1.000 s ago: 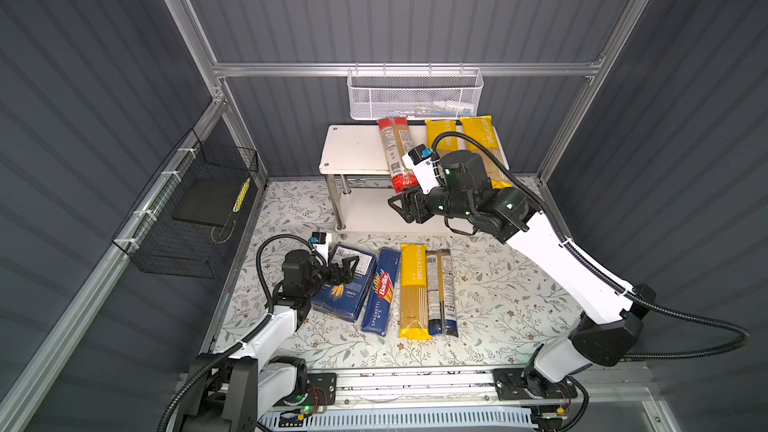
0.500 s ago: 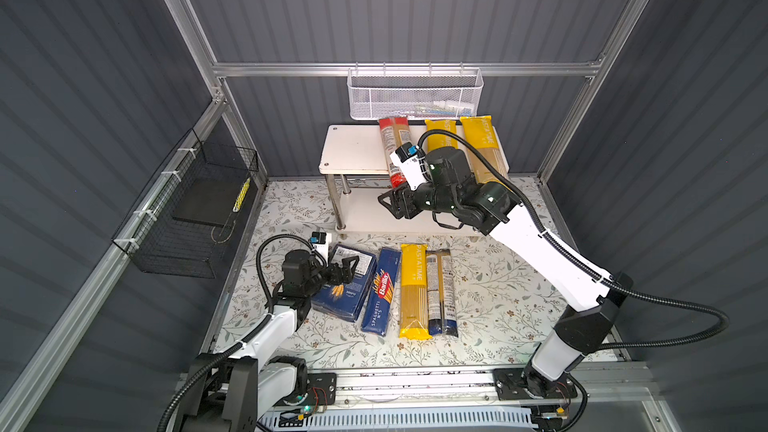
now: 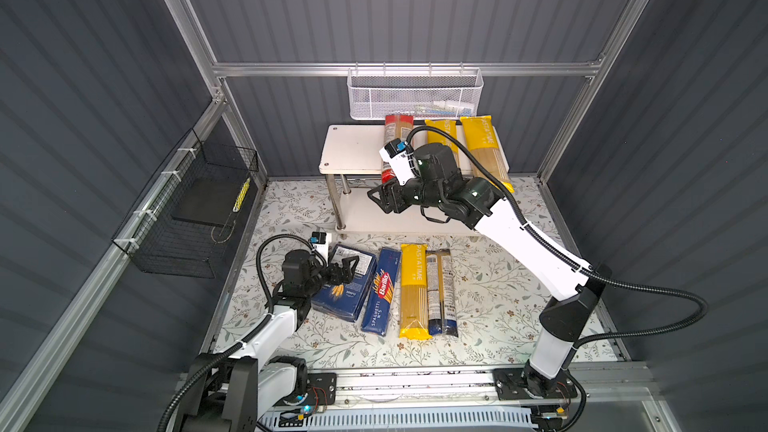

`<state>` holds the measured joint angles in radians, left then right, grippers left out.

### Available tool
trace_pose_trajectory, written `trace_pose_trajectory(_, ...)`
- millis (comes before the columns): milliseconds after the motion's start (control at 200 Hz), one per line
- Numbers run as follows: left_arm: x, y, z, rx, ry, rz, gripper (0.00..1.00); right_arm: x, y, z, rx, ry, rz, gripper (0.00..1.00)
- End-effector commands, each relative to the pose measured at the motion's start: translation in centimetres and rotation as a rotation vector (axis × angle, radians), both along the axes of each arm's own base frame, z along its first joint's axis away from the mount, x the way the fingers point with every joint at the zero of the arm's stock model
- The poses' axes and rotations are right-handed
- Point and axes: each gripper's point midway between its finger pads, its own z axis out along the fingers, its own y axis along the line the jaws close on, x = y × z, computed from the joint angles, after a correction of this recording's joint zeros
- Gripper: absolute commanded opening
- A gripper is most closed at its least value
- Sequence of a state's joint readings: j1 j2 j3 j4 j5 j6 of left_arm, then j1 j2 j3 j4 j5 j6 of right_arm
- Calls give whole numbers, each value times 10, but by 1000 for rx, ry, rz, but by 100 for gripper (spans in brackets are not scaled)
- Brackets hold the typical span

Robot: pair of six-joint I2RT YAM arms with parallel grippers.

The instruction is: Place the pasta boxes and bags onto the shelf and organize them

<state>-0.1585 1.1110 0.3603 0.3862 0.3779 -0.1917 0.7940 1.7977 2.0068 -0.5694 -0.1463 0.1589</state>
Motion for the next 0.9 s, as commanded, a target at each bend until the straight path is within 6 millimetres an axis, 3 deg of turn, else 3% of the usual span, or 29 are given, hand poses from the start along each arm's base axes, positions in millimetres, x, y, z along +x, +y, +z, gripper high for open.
trace_pose_trajectory(0,3,-2,9,4,-21,-5,99,10,5,9,31,-22,-22,72)
trace_pose_trajectory(420,4,-2,9,3,-23,-5,99,31,-3,25,53,-87,-127,73)
trace_pose_trajectory(625,4,-2,9,3,-22,-6,99,44,-15,20,42,-58,-175,74)
trace_pose_trajectory(895,4,-2,9,4,-20,-5,99,35,-17,20,47,-46,-147,74)
